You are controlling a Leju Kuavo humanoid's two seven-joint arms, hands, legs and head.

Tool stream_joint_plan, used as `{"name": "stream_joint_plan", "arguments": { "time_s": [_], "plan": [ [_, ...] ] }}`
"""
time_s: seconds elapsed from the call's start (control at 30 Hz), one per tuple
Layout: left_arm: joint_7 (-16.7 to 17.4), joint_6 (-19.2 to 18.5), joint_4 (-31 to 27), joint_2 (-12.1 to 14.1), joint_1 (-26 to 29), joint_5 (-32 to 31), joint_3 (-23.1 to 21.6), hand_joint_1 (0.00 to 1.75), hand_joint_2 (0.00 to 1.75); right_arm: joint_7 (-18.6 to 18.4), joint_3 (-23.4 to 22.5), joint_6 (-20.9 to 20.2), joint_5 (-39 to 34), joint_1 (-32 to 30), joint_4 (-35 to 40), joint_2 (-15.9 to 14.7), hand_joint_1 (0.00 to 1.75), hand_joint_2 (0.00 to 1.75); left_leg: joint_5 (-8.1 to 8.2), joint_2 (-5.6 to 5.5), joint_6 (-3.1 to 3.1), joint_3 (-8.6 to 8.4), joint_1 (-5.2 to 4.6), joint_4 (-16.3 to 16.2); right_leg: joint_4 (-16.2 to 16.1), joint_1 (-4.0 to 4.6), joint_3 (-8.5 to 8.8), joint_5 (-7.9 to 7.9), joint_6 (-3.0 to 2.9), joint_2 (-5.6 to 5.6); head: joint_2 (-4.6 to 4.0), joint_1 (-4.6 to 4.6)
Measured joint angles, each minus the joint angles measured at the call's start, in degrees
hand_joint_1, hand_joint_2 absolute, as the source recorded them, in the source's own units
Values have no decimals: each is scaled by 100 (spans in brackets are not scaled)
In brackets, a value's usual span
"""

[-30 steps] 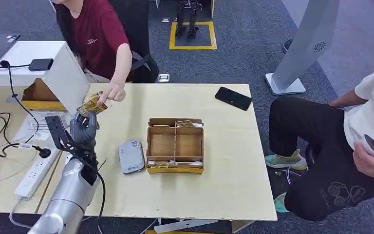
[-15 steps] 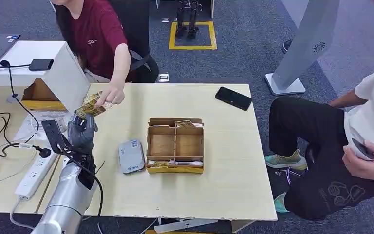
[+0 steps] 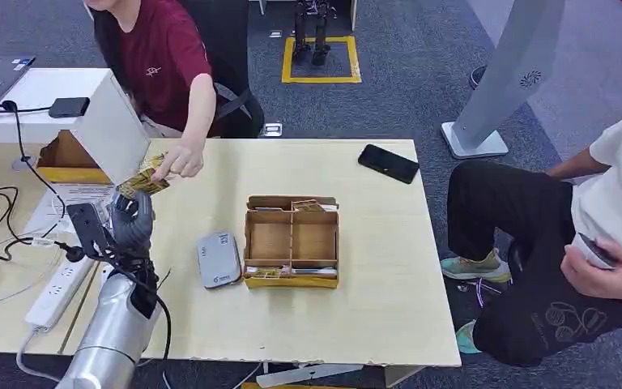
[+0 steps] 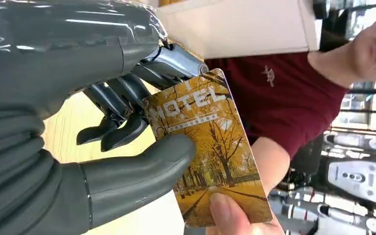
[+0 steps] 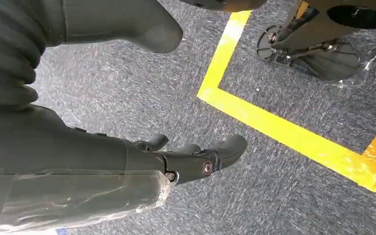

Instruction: Pass the card to the sensor for recognition and then transmit it.

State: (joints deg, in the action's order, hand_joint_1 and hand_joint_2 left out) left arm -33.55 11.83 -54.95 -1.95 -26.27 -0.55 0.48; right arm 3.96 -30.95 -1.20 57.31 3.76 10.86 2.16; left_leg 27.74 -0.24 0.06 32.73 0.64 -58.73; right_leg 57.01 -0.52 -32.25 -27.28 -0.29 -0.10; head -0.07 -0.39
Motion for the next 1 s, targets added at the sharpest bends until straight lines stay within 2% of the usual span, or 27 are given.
{"name": "stream_joint_plan", "arguments": {
  "time_s": [0.1, 0.2, 0.93, 0.97, 1.0],
  "plan": [
    [-253, 286, 48, 0, -30, -122, 2, 175, 175, -11, -9, -4, 67, 0, 0, 4, 0, 175, 0, 0, 0, 0, 0, 0, 0, 0, 0, 0, 0, 0, 0, 0],
    [-360, 367, 109, 0, -77, -129, 7, 175, 175, -35, -11, -7, 96, 4, 0, 11, 0, 175, 0, 0, 0, 0, 0, 0, 0, 0, 0, 0, 0, 0, 0, -2],
    [-419, 391, 264, 0, -146, -153, 20, 175, 175, -57, -17, -4, 131, 19, 2, 20, 0, 175, 0, 0, 0, 1, 0, 0, 0, 0, 0, 0, 0, 0, 0, 0],
    [-422, 391, 267, 0, -154, -155, 20, 0, 175, -57, -17, -9, 131, 22, 2, 20, 0, 175, 0, 0, 0, 1, 0, 0, 0, 0, 0, 0, 0, 0, 0, 0],
    [-426, 391, 269, 0, -160, -159, 22, 0, 175, -57, -17, -11, 133, 26, 2, 20, 0, 175, 0, 0, 0, 1, 0, 0, 0, 0, 0, 0, 0, 0, 0, 0]
  ]
}}
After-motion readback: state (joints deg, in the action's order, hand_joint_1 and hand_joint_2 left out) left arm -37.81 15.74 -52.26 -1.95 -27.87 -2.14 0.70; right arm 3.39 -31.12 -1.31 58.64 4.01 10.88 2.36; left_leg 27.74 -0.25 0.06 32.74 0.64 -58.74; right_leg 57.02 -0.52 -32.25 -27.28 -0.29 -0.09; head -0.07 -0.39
